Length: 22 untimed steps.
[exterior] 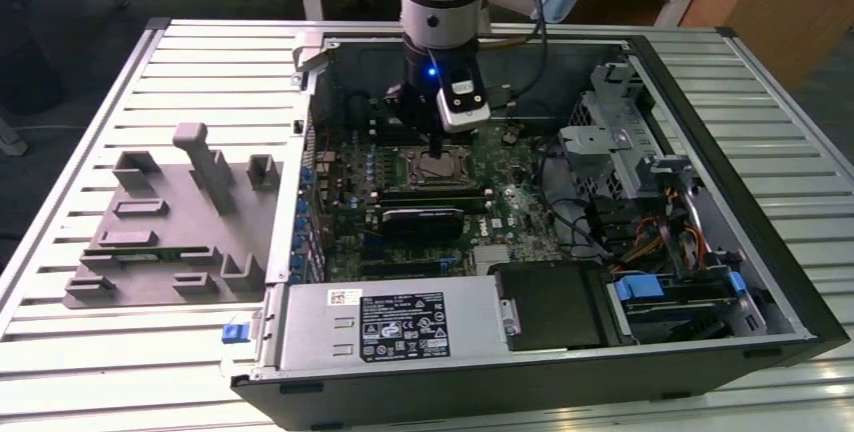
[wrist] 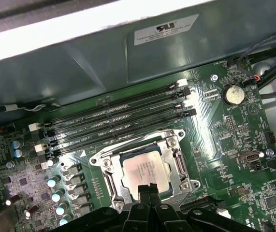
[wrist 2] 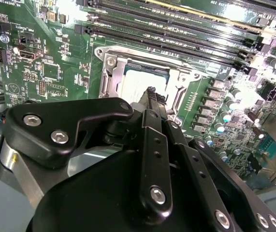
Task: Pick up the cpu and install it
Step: 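Install the second cpu locking lever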
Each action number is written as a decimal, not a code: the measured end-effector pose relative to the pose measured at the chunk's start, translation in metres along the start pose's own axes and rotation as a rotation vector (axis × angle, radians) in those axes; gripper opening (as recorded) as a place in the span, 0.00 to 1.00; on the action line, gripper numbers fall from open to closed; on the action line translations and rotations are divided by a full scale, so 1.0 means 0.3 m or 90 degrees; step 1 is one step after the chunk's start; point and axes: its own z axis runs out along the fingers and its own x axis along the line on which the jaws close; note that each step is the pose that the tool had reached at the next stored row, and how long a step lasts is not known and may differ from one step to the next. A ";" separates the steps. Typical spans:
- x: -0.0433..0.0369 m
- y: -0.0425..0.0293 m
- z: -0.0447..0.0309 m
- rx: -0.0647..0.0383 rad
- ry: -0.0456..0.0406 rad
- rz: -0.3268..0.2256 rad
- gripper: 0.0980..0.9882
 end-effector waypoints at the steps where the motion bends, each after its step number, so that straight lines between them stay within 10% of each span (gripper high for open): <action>1: 0.000 -0.001 0.000 0.000 0.0000 0.000 0.01; 22: -0.014 -0.042 0.000 0.000 0.0000 0.000 0.01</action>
